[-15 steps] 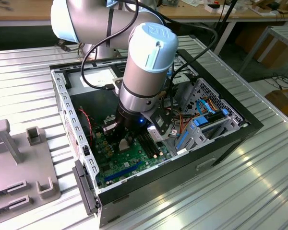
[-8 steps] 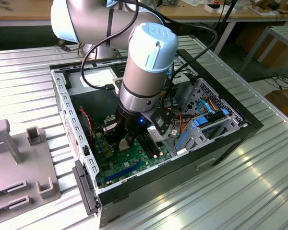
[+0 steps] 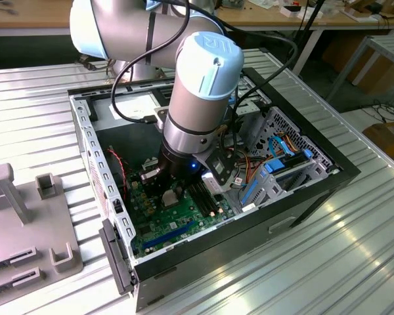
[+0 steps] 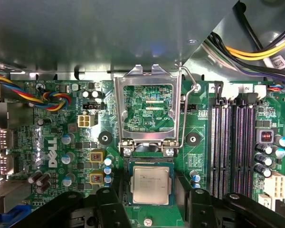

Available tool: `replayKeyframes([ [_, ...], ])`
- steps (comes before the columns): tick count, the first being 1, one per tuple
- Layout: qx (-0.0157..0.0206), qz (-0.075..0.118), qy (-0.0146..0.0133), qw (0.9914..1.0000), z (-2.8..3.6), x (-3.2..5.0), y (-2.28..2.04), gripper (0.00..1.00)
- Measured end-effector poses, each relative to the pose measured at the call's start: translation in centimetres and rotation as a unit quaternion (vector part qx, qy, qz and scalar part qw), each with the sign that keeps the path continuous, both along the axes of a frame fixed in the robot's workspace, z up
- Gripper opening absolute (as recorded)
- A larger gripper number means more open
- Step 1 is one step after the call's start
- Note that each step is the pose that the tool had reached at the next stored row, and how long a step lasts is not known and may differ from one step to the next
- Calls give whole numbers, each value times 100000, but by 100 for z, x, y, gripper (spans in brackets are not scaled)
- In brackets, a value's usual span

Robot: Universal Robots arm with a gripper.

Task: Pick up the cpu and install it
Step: 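Place the cpu into insertion slot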

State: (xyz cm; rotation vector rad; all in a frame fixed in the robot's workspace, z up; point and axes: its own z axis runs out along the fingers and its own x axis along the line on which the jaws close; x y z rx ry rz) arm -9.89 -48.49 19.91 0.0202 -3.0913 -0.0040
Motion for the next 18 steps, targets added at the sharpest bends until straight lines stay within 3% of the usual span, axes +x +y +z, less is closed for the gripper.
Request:
replayKeyframes([
  [18,99,1,1,100000,-2,-13,0,55],
])
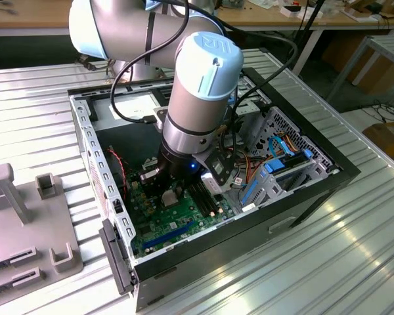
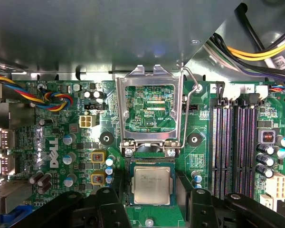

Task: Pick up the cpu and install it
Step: 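Place the cpu into insertion slot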

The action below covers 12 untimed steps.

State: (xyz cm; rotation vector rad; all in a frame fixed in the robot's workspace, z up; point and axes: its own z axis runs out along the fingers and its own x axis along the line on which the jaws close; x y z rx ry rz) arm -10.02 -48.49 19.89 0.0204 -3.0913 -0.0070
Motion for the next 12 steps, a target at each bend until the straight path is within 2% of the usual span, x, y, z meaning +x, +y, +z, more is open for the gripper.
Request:
replayKeyframes([
  [4,6,8,-31,100000,-2,2,0,56],
  [5,7,7,-10,100000,-1,1,0,61],
  [12,2,1,-1,100000,-1,-1,0,61],
])
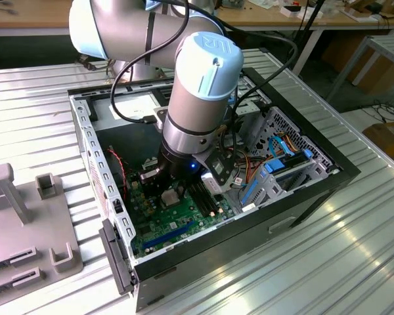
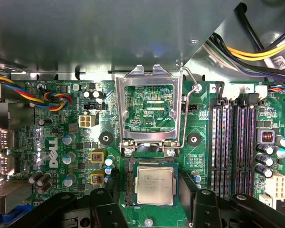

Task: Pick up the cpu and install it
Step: 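Place the cpu into insertion slot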

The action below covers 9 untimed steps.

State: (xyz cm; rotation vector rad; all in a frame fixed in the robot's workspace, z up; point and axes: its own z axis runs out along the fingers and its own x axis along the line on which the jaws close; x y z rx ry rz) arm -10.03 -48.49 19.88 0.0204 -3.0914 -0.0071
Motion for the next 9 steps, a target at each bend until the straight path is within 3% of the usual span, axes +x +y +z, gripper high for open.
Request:
replayKeyframes([
  [9,-1,-8,7,100000,0,-3,0,61],
])
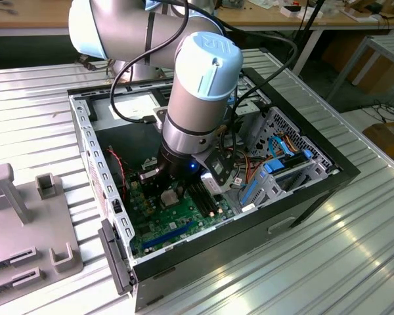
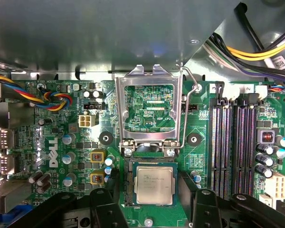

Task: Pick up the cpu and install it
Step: 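Place the cpu into insertion slot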

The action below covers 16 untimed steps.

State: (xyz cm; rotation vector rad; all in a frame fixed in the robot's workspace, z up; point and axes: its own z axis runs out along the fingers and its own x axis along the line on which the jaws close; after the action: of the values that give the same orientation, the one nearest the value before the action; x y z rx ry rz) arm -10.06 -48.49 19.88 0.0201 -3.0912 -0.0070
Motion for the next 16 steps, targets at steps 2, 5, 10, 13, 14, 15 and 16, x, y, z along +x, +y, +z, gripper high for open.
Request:
replayKeyframes([
  [2,-1,-1,0,100000,-1,13,0,61],
  [5,-27,-1,-2,100000,0,27,0,61],
  [10,-18,5,-8,100000,-1,11,1,61],
  [13,-17,17,-6,100000,0,6,0,61],
  [14,-16,18,-7,100000,-1,5,0,61],
  [15,-16,8,-6,100000,0,4,0,61],
  [16,-15,7,-5,100000,-1,4,0,61],
])
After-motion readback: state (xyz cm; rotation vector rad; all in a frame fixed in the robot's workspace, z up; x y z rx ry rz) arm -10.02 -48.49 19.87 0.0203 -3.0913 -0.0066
